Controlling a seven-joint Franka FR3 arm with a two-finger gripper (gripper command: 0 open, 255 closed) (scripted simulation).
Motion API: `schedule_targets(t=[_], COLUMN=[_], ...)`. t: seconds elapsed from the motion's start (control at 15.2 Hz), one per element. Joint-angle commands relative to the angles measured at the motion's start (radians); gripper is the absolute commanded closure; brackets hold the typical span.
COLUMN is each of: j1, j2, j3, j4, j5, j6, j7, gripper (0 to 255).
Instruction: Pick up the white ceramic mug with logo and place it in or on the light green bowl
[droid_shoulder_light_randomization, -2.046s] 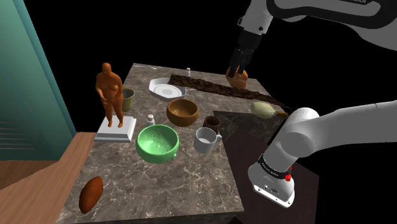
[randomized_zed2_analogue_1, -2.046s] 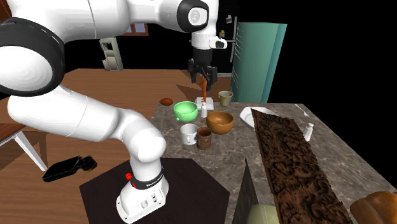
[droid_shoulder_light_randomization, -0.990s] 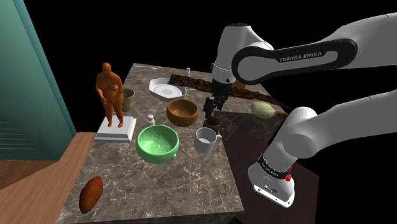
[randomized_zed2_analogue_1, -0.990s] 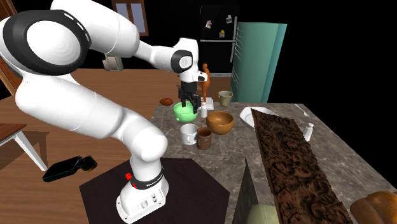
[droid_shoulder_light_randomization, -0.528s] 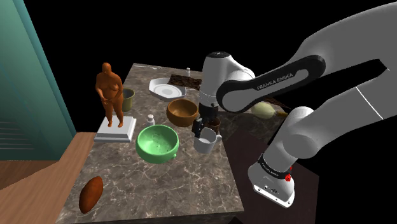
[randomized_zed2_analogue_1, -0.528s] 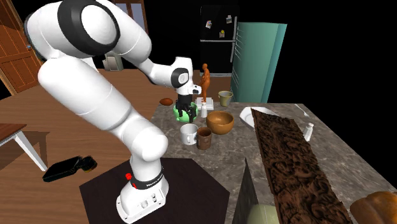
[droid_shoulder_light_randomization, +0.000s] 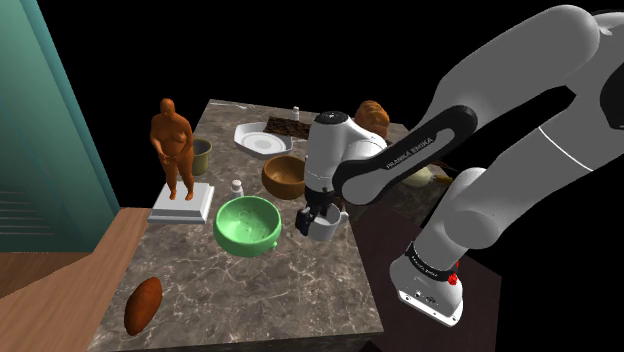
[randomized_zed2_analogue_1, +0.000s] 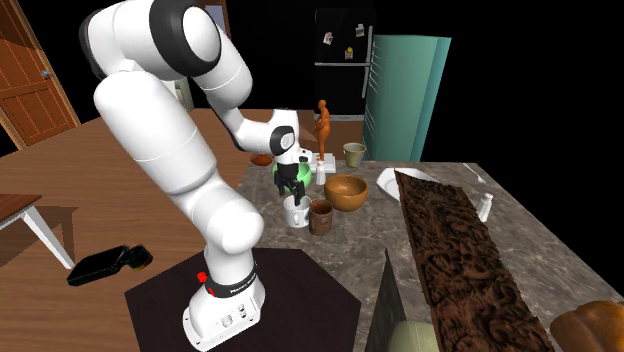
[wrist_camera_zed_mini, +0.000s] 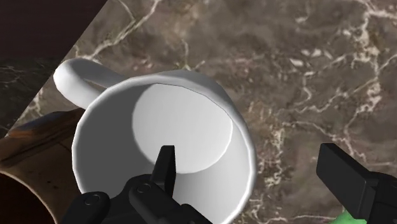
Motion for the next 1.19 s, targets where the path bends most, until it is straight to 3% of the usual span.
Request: schedule_targets(t=[0.0,0.59,0.66,1.12], j1=[-0.010,-0.012,-0.012,-0.012], j2=[0.036,0.046,0.046,0.046], j3=[0.007,0.009,0.009,0.009], j4=[-0.010,-0.012,-0.012,-0.012], j5=[-0.014,-0.018,-0.018,-0.018], j6=[0.045,0.056,0.056,0.056], j7=[0.009,0.013,0.013,0.012], gripper=[0,0,255,255])
